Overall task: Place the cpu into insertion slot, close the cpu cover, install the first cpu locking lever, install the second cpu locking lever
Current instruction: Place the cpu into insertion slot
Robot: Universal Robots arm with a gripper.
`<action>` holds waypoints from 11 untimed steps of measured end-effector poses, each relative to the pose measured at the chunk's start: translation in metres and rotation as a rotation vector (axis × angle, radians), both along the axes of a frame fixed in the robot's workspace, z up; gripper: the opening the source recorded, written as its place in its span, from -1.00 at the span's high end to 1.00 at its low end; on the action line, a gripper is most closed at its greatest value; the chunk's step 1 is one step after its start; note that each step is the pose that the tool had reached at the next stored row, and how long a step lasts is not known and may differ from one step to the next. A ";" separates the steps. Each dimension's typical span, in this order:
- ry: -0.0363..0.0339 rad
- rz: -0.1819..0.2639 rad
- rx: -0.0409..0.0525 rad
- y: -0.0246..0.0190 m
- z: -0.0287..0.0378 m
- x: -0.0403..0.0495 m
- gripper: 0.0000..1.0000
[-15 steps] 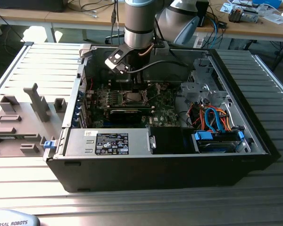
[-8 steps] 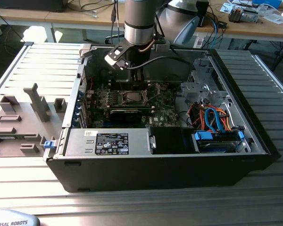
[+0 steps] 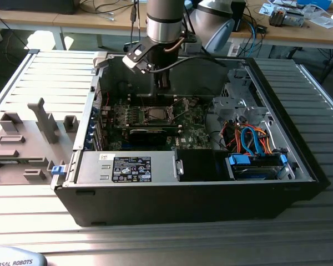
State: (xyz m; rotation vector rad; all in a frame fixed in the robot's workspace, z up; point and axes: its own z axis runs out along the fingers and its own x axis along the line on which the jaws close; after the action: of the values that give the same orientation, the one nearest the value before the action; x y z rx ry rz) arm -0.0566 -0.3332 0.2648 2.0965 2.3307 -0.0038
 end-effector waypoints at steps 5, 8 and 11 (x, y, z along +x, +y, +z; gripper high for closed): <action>-0.0001 0.000 0.0001 0.0000 0.0184 0.0001 0.79; 0.0000 0.000 0.0001 0.0000 0.0235 0.0001 0.79; -0.0001 0.000 0.0002 0.0000 0.0240 0.0001 0.79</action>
State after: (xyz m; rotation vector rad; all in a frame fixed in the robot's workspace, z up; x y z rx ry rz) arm -0.0565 -0.3332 0.2888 2.0966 2.3307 -0.0035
